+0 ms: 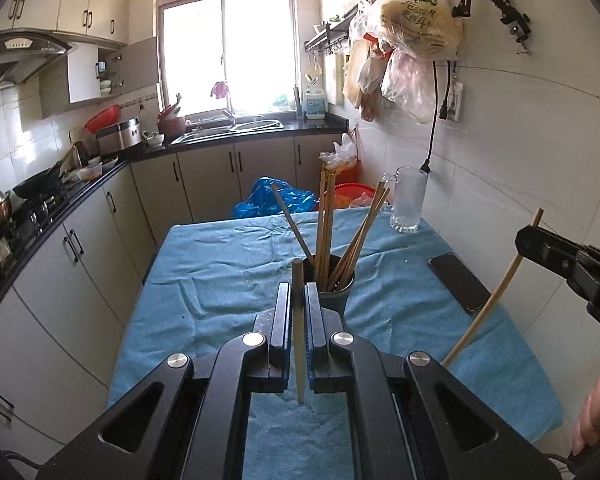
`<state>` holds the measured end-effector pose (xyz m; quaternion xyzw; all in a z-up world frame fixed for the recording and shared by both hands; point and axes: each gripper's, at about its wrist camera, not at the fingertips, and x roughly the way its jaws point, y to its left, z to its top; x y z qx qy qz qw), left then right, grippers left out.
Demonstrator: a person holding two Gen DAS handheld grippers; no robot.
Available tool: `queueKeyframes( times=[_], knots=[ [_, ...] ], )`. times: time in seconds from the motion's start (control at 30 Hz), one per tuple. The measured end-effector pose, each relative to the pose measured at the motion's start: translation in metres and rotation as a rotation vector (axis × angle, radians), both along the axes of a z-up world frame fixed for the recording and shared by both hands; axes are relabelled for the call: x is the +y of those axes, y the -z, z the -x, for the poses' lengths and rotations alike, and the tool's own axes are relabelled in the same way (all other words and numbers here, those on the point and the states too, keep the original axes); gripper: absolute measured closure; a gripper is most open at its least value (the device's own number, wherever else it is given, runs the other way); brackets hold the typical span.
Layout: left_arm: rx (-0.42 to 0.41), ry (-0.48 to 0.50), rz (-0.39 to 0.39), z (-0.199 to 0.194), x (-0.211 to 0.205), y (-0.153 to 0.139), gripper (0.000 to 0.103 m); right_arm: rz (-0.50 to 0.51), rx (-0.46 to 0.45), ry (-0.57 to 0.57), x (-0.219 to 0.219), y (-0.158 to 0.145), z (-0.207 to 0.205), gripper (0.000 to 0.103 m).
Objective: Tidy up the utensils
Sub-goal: 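Raise the left gripper's chopstick above the black cup while the right gripper follows, then lower both chopsticks into the black cup and open both grippers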
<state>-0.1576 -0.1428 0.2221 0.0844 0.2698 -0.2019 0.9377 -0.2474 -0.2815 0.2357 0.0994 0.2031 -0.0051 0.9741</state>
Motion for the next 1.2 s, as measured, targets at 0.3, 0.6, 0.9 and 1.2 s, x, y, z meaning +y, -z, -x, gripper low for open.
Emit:
queueKeyframes(
  times=[0.3,0.6,0.9,1.2],
  knots=[
    [-0.024,0.02,-0.004,0.003,-0.001,-0.009,0.098,-0.002,-0.005,-0.005,0.003,-0.003,-0.005,0.097],
    [-0.009,0.044,0.017,-0.004,-0.001,-0.017,0.098,-0.021,-0.016,-0.014,0.001,-0.008,-0.02,0.097],
    [-0.013,0.045,0.044,-0.015,0.004,-0.03,0.098,-0.026,-0.059,-0.005,-0.004,-0.022,-0.03,0.097],
    [-0.102,0.045,0.109,-0.031,0.005,-0.073,0.098,-0.039,-0.126,0.021,-0.012,-0.045,-0.047,0.097]
  ],
)
